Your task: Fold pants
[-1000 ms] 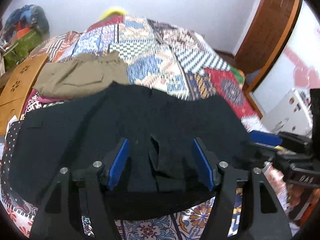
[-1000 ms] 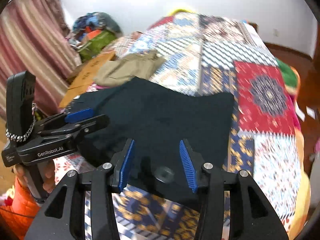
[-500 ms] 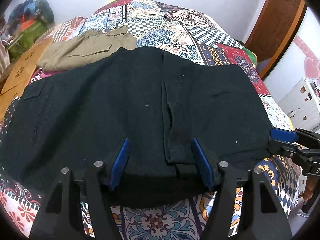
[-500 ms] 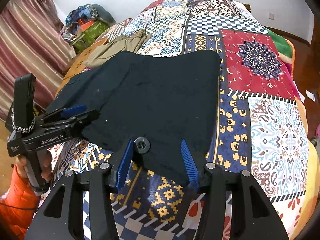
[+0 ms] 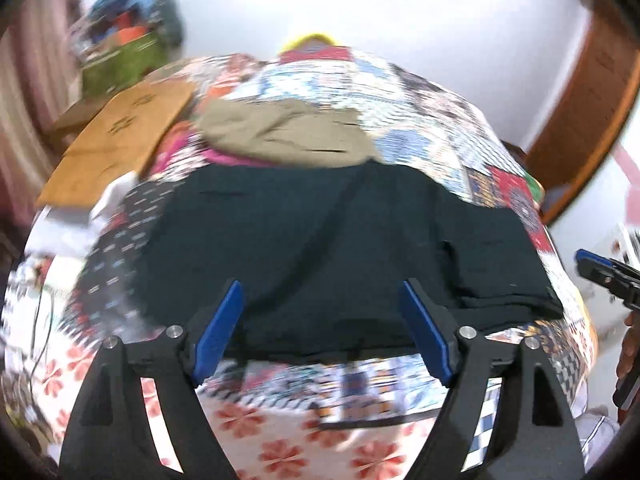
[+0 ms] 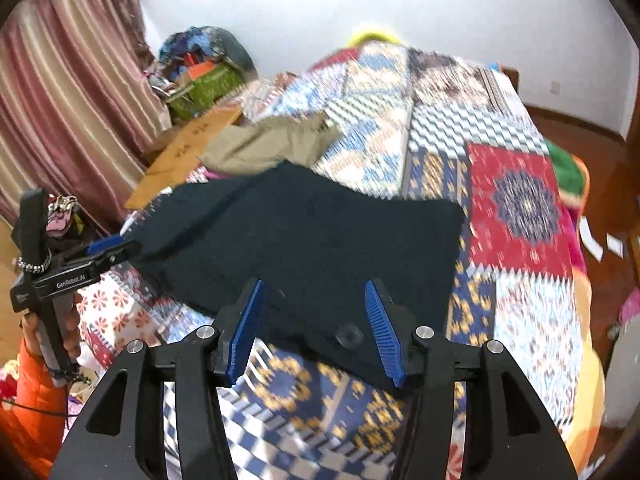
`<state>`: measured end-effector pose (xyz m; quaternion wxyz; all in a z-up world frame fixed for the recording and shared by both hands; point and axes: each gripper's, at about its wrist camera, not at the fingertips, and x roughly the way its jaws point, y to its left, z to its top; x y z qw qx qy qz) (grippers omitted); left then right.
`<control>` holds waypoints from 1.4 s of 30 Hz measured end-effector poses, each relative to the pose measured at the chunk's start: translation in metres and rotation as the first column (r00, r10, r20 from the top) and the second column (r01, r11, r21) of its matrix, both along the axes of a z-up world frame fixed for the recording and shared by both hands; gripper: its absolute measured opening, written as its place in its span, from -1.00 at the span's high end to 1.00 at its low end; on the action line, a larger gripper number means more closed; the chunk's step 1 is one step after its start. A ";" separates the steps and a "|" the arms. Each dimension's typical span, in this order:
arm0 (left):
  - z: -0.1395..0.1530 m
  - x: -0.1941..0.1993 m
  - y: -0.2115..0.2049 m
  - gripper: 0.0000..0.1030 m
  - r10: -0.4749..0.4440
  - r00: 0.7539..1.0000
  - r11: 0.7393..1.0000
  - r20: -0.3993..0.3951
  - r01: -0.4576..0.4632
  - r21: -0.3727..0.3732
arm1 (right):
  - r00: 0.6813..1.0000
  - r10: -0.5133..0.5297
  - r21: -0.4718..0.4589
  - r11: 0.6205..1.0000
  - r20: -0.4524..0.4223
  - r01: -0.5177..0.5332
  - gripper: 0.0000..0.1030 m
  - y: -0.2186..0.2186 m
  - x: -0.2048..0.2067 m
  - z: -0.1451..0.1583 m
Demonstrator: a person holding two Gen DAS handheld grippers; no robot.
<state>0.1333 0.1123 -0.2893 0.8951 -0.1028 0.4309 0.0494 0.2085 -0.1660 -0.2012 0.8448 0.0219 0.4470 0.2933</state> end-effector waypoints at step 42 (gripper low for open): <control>-0.085 0.034 0.084 -0.55 0.180 0.980 0.873 -0.083 -0.198 -0.446 | 0.976 0.196 -0.202 0.956 -0.099 -0.213 -0.01 0.117 0.023 -0.075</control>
